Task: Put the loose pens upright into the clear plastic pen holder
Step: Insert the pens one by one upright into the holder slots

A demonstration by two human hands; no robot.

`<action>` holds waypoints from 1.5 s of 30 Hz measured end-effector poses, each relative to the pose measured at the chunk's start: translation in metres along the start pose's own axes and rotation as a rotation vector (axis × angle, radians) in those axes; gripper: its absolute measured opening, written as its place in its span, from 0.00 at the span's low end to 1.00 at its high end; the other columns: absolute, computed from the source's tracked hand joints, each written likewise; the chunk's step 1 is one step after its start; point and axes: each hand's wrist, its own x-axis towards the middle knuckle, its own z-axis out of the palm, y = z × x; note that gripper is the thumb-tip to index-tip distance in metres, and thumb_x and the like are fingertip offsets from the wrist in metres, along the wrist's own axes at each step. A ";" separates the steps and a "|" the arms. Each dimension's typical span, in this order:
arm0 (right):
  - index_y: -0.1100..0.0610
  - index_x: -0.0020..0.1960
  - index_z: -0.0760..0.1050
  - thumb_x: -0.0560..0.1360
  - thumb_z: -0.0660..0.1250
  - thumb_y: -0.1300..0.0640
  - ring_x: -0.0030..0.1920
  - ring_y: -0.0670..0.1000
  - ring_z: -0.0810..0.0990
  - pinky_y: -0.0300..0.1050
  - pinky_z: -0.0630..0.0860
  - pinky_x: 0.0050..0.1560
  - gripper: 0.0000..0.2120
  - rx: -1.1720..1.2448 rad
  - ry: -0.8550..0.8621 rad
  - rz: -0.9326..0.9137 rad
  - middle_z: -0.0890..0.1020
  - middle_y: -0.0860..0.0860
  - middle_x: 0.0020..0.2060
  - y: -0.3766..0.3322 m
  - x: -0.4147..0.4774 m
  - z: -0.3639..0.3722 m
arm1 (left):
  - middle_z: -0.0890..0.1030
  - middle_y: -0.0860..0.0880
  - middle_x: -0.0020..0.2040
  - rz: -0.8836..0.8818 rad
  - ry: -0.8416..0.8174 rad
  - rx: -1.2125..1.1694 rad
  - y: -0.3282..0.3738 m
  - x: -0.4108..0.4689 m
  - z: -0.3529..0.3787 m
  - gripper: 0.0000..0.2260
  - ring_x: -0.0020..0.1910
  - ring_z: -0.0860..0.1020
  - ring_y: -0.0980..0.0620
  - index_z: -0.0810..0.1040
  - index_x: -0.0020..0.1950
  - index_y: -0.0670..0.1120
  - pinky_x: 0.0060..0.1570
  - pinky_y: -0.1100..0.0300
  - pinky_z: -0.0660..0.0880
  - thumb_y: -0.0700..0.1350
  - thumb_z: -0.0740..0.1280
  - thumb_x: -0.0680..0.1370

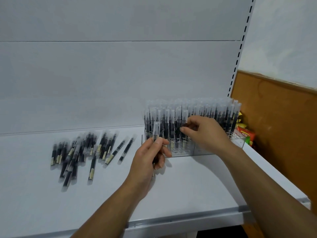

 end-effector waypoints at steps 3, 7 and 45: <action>0.43 0.35 0.70 0.76 0.69 0.46 0.34 0.41 0.73 0.40 0.65 0.32 0.13 0.007 0.021 0.005 0.76 0.41 0.32 0.000 -0.001 0.001 | 0.79 0.45 0.37 -0.006 -0.001 0.010 0.001 -0.001 0.001 0.15 0.27 0.69 0.55 0.79 0.50 0.41 0.27 0.67 0.67 0.52 0.64 0.75; 0.44 0.44 0.76 0.75 0.70 0.46 0.39 0.39 0.77 0.40 0.73 0.39 0.04 0.059 0.043 0.030 0.78 0.37 0.35 0.004 -0.007 0.002 | 0.79 0.46 0.35 -0.012 -0.001 0.047 0.003 -0.002 0.003 0.09 0.27 0.68 0.54 0.78 0.50 0.39 0.27 0.67 0.67 0.44 0.63 0.79; 0.50 0.46 0.75 0.78 0.67 0.47 0.35 0.43 0.76 0.44 0.74 0.36 0.06 0.103 0.369 -0.023 0.78 0.40 0.35 0.001 0.004 -0.028 | 0.67 0.55 0.71 0.325 0.021 1.398 -0.009 -0.016 0.011 0.23 0.73 0.58 0.54 0.67 0.74 0.51 0.75 0.56 0.48 0.51 0.61 0.79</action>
